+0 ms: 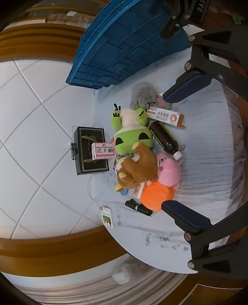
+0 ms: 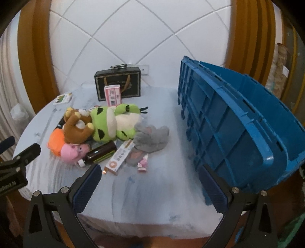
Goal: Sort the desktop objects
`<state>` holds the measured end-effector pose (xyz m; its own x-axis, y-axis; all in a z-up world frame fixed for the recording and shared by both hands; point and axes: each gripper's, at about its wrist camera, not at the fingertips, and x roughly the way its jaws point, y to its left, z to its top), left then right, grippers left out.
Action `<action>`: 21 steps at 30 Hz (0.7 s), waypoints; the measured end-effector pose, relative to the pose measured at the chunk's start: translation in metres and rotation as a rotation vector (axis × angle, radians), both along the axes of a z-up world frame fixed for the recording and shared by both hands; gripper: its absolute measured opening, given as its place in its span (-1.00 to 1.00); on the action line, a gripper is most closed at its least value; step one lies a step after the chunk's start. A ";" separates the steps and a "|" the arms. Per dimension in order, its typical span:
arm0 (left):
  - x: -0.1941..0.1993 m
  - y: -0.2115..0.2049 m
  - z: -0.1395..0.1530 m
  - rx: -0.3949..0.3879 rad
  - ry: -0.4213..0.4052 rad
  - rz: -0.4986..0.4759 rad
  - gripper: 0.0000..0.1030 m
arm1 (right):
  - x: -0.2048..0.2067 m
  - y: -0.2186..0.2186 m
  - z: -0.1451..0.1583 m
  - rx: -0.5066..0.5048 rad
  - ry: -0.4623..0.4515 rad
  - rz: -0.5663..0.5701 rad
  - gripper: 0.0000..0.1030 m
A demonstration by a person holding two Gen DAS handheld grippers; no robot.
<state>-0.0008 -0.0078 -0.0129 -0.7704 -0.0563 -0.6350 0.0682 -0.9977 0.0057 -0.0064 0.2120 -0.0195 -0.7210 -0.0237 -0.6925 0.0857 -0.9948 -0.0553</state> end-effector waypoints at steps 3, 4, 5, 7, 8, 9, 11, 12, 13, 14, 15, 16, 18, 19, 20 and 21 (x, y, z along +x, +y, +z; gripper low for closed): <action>-0.004 -0.005 -0.005 0.015 -0.003 0.003 1.00 | -0.003 0.001 -0.003 0.009 -0.005 -0.006 1.00; -0.006 -0.007 -0.007 0.022 -0.006 0.003 1.00 | -0.006 0.001 -0.004 0.015 -0.015 -0.003 1.00; -0.007 -0.008 -0.009 0.022 -0.012 0.008 1.00 | -0.008 0.001 -0.005 0.019 -0.022 0.003 1.00; -0.013 -0.013 -0.017 0.012 -0.031 0.020 1.00 | -0.010 0.001 -0.008 0.022 -0.016 0.009 1.00; -0.016 -0.016 -0.021 0.013 -0.039 0.021 1.00 | -0.012 0.001 -0.010 0.020 -0.016 0.007 1.00; -0.019 -0.019 -0.026 0.014 -0.048 0.025 1.00 | -0.013 0.003 -0.013 0.015 -0.022 0.000 1.00; -0.025 -0.024 -0.039 0.013 -0.074 0.034 1.00 | -0.020 0.007 -0.025 -0.002 -0.052 -0.008 1.00; -0.030 -0.027 -0.048 0.010 -0.097 0.038 1.00 | -0.025 0.008 -0.031 -0.006 -0.068 -0.012 1.00; -0.033 -0.028 -0.055 0.010 -0.111 0.036 1.00 | -0.029 0.008 -0.037 -0.010 -0.082 -0.015 1.00; -0.037 -0.029 -0.061 0.010 -0.127 0.031 1.00 | -0.034 0.008 -0.045 -0.018 -0.102 -0.017 1.00; -0.044 -0.029 -0.072 0.008 -0.150 0.021 1.00 | -0.038 0.007 -0.051 -0.026 -0.118 -0.017 1.00; -0.049 -0.028 -0.079 0.005 -0.164 0.015 1.00 | -0.044 0.006 -0.059 -0.036 -0.141 -0.015 1.00; -0.066 -0.026 -0.097 -0.002 -0.201 -0.003 1.00 | -0.055 0.003 -0.073 -0.049 -0.176 -0.017 1.00; -0.072 -0.024 -0.103 0.000 -0.211 -0.016 1.00 | -0.059 0.001 -0.079 -0.054 -0.188 -0.018 1.00; -0.078 -0.022 -0.109 0.002 -0.220 -0.031 0.98 | -0.066 0.000 -0.086 -0.057 -0.203 -0.026 1.00; -0.086 -0.019 -0.116 0.002 -0.229 -0.050 0.97 | -0.072 0.000 -0.093 -0.059 -0.216 -0.037 1.00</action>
